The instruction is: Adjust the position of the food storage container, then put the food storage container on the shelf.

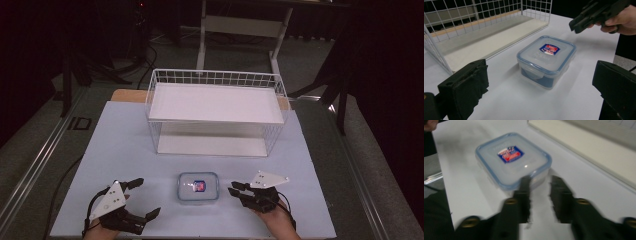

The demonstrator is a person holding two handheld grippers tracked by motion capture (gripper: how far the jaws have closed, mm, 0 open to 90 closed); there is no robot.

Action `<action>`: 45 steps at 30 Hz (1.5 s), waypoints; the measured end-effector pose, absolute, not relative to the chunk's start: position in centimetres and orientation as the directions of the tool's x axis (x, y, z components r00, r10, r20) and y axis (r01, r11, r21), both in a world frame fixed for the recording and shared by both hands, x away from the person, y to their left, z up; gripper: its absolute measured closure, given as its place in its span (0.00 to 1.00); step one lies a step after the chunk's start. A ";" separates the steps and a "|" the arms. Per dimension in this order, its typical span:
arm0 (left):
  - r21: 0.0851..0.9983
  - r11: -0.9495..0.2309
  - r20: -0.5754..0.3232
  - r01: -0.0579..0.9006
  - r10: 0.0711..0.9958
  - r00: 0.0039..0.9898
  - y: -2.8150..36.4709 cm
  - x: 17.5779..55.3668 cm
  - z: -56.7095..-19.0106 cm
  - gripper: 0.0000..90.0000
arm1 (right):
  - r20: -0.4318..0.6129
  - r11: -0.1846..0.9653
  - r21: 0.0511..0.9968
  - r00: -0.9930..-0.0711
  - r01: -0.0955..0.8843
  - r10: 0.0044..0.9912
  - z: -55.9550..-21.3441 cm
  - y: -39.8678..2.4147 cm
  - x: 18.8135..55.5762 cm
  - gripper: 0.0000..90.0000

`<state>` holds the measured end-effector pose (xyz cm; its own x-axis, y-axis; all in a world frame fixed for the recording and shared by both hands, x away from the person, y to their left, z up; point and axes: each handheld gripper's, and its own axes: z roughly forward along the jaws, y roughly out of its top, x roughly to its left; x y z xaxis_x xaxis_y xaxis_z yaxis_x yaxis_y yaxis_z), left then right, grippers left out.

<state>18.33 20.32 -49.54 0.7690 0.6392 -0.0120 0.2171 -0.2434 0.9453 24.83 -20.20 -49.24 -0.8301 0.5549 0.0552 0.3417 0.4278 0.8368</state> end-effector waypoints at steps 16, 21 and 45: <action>0.936 -0.253 -0.031 0.246 0.636 0.771 20.0 18.5 -49.9 0.01 | 0.039 0.333 0.893 -0.789 0.303 0.613 -48.0 -20.8 24.8 0.16; 0.925 -0.254 -0.048 0.281 0.659 0.751 19.6 18.7 -49.4 0.01 | 0.084 0.291 0.902 -0.793 0.318 0.603 -47.3 -21.0 24.9 0.23; 0.778 -0.224 -0.325 0.587 0.656 0.681 14.9 24.8 -46.8 0.01 | 0.252 0.244 0.797 -0.672 0.552 0.697 -46.6 -18.1 27.2 0.12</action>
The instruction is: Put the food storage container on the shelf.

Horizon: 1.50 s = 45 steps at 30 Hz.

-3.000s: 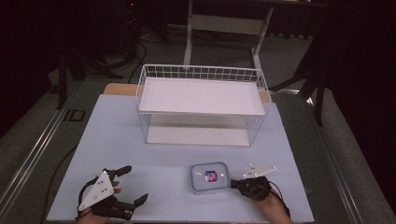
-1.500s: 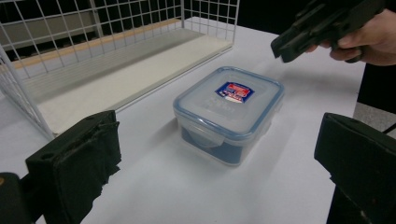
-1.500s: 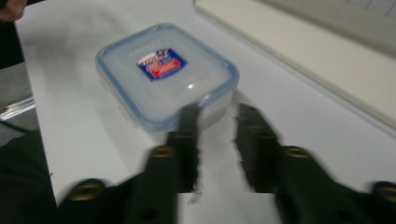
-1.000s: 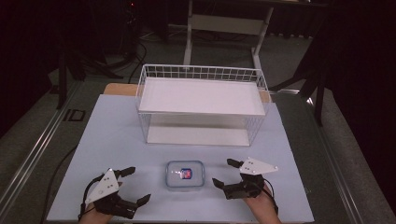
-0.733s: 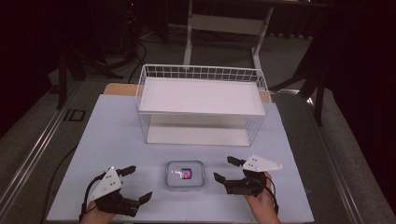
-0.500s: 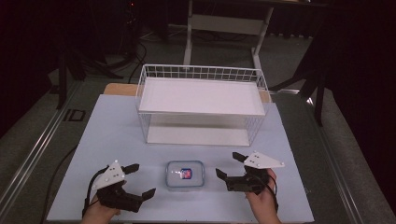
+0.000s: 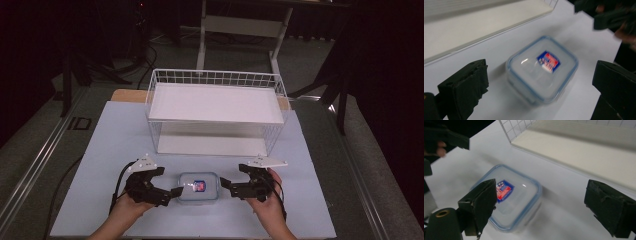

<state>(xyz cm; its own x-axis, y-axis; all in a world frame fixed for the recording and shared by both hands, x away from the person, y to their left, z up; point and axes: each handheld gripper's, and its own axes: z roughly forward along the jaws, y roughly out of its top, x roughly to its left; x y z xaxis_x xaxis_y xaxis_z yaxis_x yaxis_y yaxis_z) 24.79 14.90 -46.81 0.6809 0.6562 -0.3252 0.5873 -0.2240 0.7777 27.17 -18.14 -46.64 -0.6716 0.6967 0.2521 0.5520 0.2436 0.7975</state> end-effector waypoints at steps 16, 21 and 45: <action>0.529 -0.121 -0.574 0.840 0.678 0.459 14.1 27.4 -51.7 0.02 | 0.574 0.152 0.512 -0.468 0.845 0.671 -51.3 -16.1 29.4 0.18; 0.501 -0.099 -0.617 0.860 0.656 0.435 14.2 27.6 -52.2 0.12 | 0.629 0.141 0.458 -0.432 0.878 0.647 -51.6 -15.9 29.8 0.23; 0.498 -0.116 -0.583 0.859 0.689 0.431 13.1 26.0 -51.5 0.44 | 0.636 0.095 0.403 -0.354 0.910 0.686 -51.2 -14.7 28.2 0.44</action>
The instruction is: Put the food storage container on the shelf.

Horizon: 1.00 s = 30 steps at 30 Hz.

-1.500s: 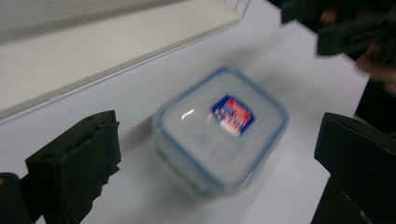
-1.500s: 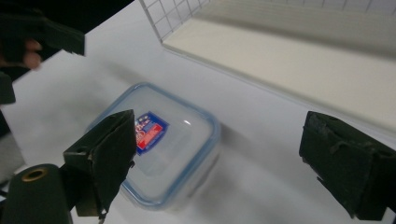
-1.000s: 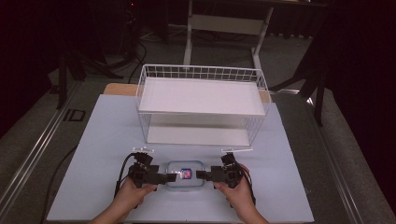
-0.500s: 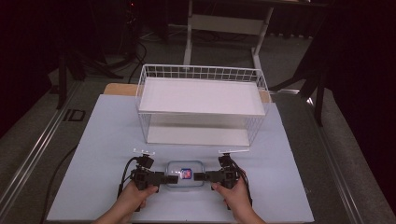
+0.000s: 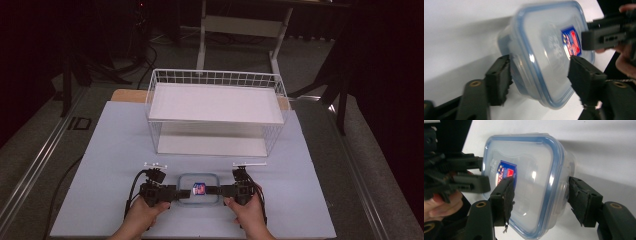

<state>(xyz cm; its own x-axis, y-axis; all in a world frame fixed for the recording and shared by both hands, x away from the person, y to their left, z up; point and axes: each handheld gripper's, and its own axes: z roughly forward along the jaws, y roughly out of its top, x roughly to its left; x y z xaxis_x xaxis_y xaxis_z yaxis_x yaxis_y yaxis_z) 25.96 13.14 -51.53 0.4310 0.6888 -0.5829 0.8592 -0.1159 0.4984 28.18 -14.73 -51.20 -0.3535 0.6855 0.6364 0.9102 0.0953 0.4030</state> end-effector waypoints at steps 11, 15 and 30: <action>0.538 -0.139 -0.505 0.832 0.737 0.449 12.0 25.5 -50.4 0.48 | 0.557 0.143 0.483 -0.430 0.864 0.711 -50.1 -14.5 27.4 0.45; 0.552 -0.126 -0.512 0.824 0.729 0.454 11.9 26.3 -50.1 0.49 | 0.526 0.145 0.516 -0.446 0.844 0.725 -49.5 -14.8 27.9 0.45; 0.635 -0.126 -0.458 0.762 0.733 0.502 10.6 29.8 -47.4 0.49 | 0.508 0.089 0.611 -0.476 0.787 0.718 -47.4 -16.2 30.7 0.45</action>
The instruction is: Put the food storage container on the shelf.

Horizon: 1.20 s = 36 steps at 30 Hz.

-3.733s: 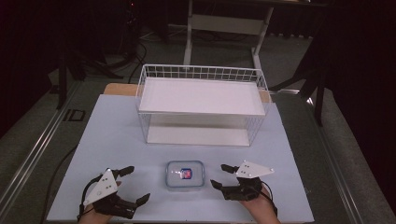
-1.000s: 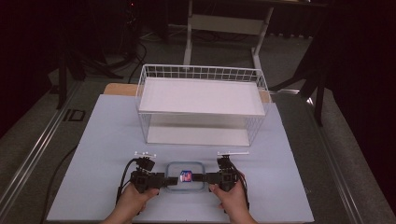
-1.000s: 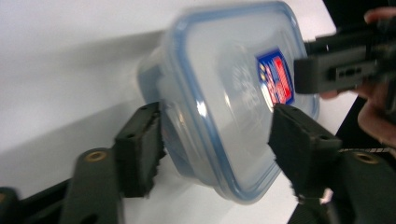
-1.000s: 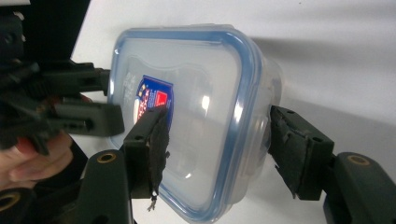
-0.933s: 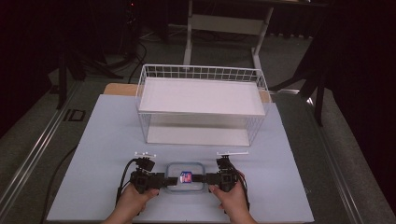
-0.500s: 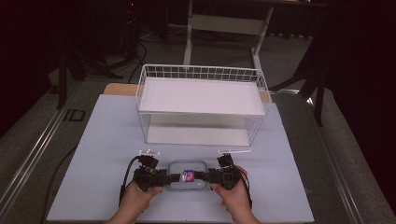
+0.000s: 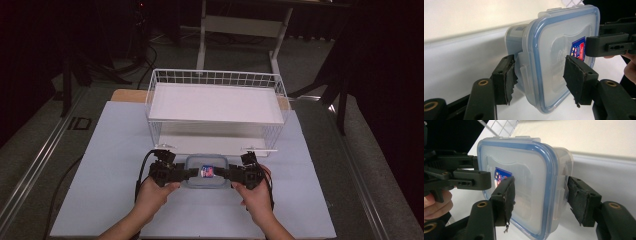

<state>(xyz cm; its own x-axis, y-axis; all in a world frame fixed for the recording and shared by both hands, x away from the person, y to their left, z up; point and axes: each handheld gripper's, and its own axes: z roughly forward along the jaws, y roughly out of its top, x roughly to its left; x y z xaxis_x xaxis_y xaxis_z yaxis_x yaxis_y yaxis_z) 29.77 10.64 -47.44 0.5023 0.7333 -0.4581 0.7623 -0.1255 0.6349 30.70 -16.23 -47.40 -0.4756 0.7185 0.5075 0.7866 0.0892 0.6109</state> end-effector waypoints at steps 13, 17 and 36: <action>0.695 -0.116 -0.412 0.709 0.744 0.525 10.3 32.9 -47.5 0.50 | 0.492 0.066 0.660 -0.497 0.749 0.715 -47.6 -16.6 33.9 0.45; 0.702 -0.096 -0.417 0.705 0.748 0.517 10.3 34.0 -47.9 0.50 | 0.504 0.043 0.663 -0.487 0.748 0.713 -48.0 -16.7 35.1 0.45; 0.714 -0.063 -0.422 0.697 0.756 0.500 10.0 37.0 -50.1 0.49 | 0.494 0.012 0.685 -0.476 0.729 0.727 -49.9 -16.8 38.3 0.45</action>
